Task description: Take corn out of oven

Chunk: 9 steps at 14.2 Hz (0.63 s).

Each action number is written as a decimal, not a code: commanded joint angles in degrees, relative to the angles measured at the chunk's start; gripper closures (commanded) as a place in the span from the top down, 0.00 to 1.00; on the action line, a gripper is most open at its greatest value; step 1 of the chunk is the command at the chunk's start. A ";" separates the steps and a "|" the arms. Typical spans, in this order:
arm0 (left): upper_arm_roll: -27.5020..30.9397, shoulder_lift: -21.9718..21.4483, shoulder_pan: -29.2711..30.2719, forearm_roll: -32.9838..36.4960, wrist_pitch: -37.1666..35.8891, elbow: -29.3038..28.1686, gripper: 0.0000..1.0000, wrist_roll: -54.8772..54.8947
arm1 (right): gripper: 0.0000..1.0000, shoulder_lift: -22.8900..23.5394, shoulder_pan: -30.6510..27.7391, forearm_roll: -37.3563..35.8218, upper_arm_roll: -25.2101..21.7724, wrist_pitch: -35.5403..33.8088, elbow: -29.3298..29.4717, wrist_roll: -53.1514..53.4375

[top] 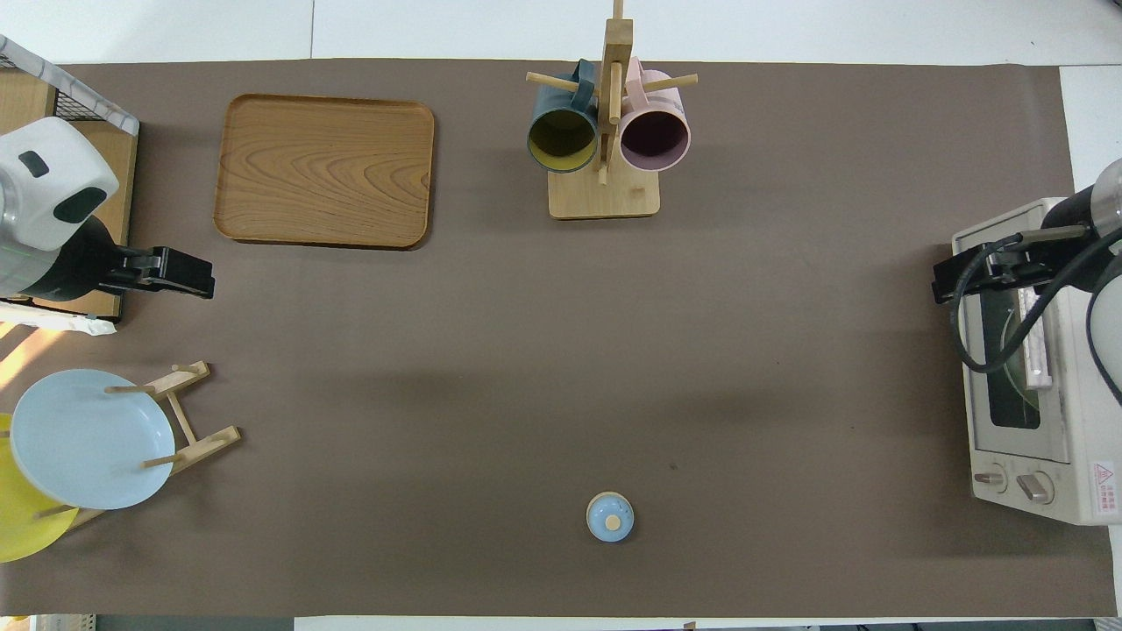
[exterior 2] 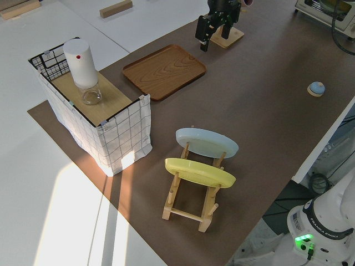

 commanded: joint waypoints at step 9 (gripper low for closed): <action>-0.31 -0.22 0.62 1.01 -0.31 0.37 1.00 0.49 | 1.00 -1.43 -1.28 0.65 -0.47 3.75 -2.85 -0.76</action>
